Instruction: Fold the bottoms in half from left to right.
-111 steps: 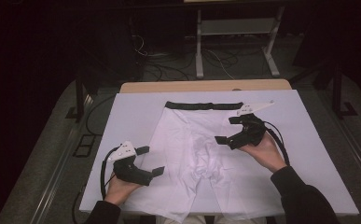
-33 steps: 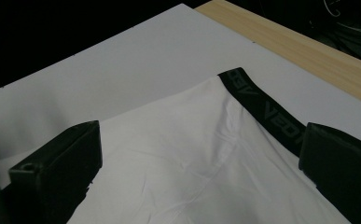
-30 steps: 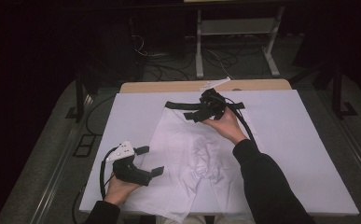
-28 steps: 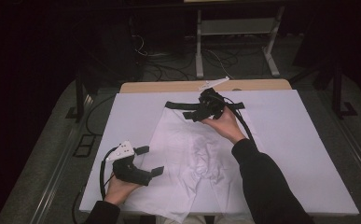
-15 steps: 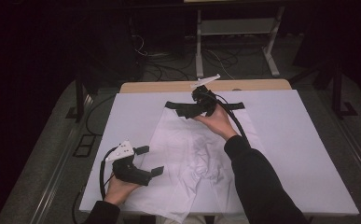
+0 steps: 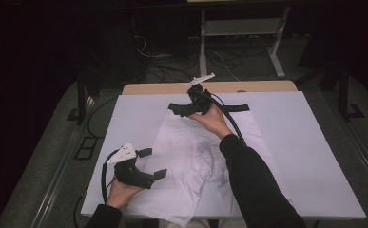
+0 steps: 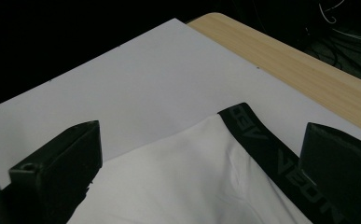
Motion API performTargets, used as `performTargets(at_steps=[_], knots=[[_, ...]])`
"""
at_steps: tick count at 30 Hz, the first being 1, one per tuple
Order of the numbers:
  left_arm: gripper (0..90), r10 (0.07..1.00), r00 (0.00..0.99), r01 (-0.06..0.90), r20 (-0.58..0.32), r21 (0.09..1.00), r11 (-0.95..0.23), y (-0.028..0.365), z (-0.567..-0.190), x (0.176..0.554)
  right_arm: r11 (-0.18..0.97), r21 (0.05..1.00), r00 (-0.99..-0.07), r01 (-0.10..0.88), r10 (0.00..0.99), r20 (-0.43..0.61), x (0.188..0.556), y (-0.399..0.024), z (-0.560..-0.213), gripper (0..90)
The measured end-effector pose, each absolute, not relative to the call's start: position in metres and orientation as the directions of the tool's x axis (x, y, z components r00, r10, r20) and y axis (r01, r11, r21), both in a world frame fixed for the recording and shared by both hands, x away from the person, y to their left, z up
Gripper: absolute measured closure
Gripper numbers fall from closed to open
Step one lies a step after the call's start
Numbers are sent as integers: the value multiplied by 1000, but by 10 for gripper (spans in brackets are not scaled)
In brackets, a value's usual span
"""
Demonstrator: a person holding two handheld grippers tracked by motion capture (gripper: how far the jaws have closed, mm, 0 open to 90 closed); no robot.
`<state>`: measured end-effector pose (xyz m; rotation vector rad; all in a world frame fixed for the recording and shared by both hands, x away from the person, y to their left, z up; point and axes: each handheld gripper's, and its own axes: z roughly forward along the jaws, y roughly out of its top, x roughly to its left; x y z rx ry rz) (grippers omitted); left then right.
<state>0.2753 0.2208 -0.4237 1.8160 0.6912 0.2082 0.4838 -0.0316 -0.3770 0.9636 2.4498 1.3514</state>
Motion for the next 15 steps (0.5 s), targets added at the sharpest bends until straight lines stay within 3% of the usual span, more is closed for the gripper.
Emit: performTargets(at_steps=[15], knots=[[0,550,813,351,-194,916,-196,222,-423,275,360,803,-754,475,637,160,502,-14,-388,0]])
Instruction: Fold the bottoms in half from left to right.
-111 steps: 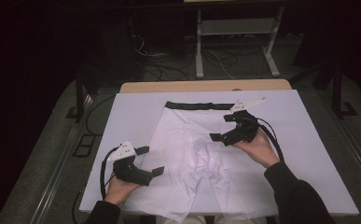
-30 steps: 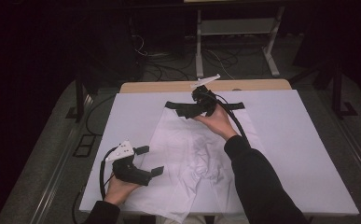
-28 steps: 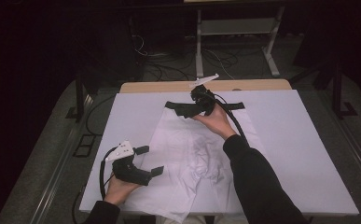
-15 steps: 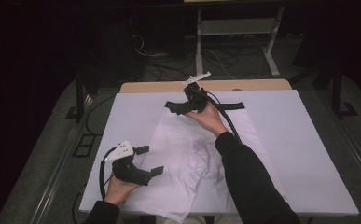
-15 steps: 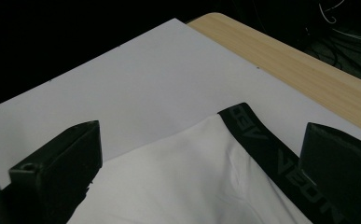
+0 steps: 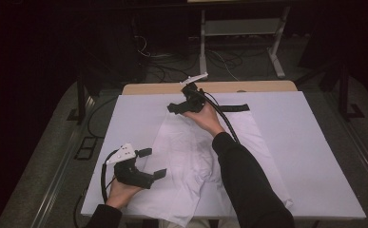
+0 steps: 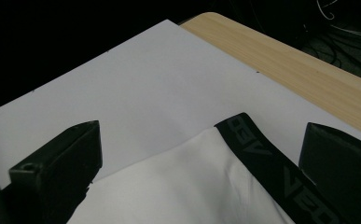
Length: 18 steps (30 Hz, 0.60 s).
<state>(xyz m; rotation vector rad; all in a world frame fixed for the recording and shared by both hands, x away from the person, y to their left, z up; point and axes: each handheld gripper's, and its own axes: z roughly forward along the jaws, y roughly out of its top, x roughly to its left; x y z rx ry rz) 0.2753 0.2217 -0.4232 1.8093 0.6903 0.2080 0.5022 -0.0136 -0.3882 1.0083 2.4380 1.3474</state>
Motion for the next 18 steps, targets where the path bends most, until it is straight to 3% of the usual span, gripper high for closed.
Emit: performTargets(at_steps=[18], knots=[[0,547,812,354,-205,918,-181,223,-423,275,341,799,-734,495,657,174,522,0,-405,0]])
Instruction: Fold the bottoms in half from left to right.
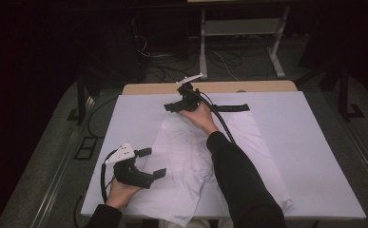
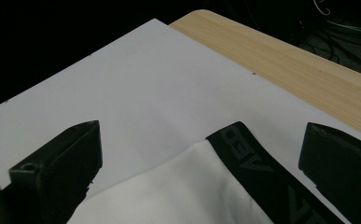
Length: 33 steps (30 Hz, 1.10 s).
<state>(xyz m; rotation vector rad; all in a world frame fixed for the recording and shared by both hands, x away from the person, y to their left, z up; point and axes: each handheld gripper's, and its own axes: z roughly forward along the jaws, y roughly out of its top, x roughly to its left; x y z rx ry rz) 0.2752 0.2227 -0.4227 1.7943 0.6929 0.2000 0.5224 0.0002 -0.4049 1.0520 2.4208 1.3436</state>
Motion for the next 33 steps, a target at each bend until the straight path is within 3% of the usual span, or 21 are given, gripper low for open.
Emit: performTargets(at_steps=[15,33], knots=[[0,543,814,352,-207,919,-177,223,-422,275,331,798,-717,504,676,172,536,12,-417,0],[0,543,813,351,-212,922,-166,225,-422,276,337,784,-681,521,718,144,543,32,-438,263]])
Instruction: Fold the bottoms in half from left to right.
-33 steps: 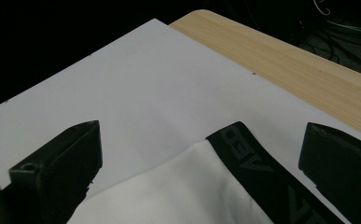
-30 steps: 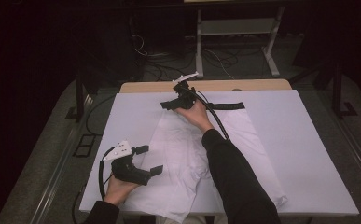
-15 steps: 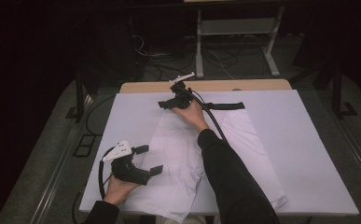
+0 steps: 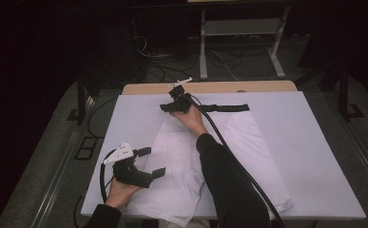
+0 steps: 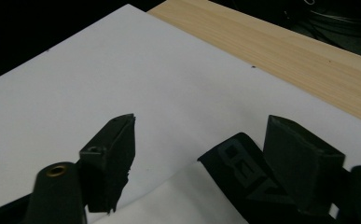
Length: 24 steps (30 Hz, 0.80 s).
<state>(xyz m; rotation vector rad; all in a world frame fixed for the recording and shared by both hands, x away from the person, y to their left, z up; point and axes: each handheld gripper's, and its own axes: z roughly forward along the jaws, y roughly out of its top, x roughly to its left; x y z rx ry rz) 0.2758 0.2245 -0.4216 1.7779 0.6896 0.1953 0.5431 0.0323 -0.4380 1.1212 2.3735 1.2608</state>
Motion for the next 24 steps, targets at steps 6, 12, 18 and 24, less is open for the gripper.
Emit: performTargets(at_steps=[6,12,18,24], knots=[[0,543,813,351,-212,922,-165,225,-422,276,344,775,-674,531,725,140,544,34,-444,343],[0,543,813,349,-210,922,-167,225,-421,276,361,765,-677,534,724,131,544,37,-447,441],[0,543,813,349,-209,922,-167,224,-421,276,373,755,-671,539,732,118,545,41,-450,486],[0,543,813,348,-209,923,-166,224,-422,276,395,745,-663,537,744,83,546,48,-454,502]])
